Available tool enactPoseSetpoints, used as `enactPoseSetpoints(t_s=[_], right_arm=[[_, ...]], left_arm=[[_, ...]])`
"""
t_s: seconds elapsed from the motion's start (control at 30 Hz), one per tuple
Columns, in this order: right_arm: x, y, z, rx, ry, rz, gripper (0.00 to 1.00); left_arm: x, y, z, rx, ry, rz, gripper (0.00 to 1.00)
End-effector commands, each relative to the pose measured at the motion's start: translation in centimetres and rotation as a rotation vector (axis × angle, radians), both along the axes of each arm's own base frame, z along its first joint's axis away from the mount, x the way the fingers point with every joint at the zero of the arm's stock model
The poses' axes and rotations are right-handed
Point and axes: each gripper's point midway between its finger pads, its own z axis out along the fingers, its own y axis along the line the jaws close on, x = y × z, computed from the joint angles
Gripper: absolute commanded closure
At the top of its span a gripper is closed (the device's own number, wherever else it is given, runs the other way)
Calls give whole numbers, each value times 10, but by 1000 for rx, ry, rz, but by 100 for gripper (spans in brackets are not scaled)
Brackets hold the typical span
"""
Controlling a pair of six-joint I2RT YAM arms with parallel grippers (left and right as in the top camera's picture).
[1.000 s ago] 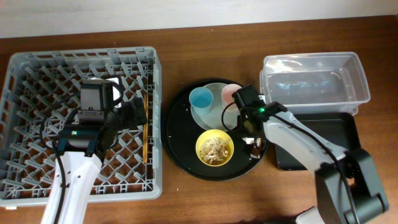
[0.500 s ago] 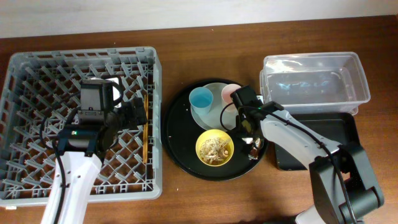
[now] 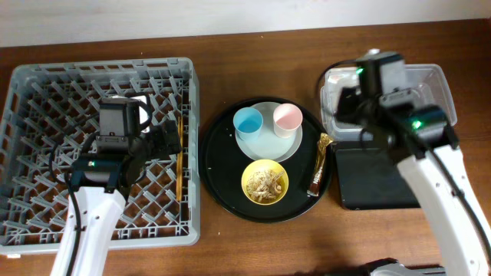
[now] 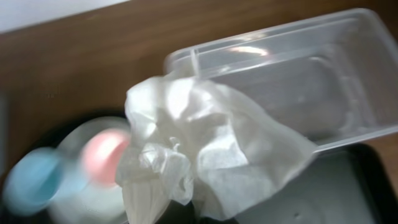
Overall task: Sort waste into correct bins and load items into the dishwasher rack
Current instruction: 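Drop the tissue into the clear plastic bin with the right gripper, then grasp the gold wrapper on the tray with the right gripper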
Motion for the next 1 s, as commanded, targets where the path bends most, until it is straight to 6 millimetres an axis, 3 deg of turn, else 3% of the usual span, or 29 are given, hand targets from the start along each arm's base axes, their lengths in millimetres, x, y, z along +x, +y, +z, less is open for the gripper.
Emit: enactPoseSetpoints(t_s=[0.0,0.13,0.23,0.27,0.3,0.4,0.43,0.47,0.53,0.57,0.6,0.67,0.8,0.83,0.87,0.97], right_arm=[[20,-51,-43,-21,75,-156,96],[43,-82,-101,30,180,-219,96],[51,-93,-125,62,215,-240,94],[54,-94,-133,100,223,-235,80],[56,-95,-135,126,221,-231,72],[57,-102,-128,154,199,-236,65],[58,-105,-121,157,186,-242,56],[56,-108,-110,157,173,-249,45],[50,-106,-80,174,156,-239,40],[44,-99,-68,204,162,-220,40],[38,-89,-60,243,174,-194,31],[12,-47,-36,429,238,-87,1],[-25,-10,-30,607,362,-23,1],[-35,-9,-33,612,406,-34,4],[-45,-6,-38,602,453,-22,18],[-68,7,-49,583,566,-5,20]], left_arm=[[2,2,10,-4,-29,14,1],[2,2,10,-4,-29,14,1],[2,2,10,-4,-29,14,1],[2,2,10,-4,-29,14,1],[2,2,10,-4,-29,14,1],[2,2,10,-4,-29,14,1],[2,2,10,-4,-29,14,1],[2,2,10,-4,-29,14,1],[2,2,10,-4,-29,14,1],[2,2,10,-4,-29,14,1],[2,2,10,-4,-29,14,1],[2,2,10,-4,-29,14,1],[2,2,10,-4,-29,14,1],[2,2,10,-4,-29,14,1],[2,2,10,-4,-29,14,1],[2,2,10,-4,-29,14,1]])
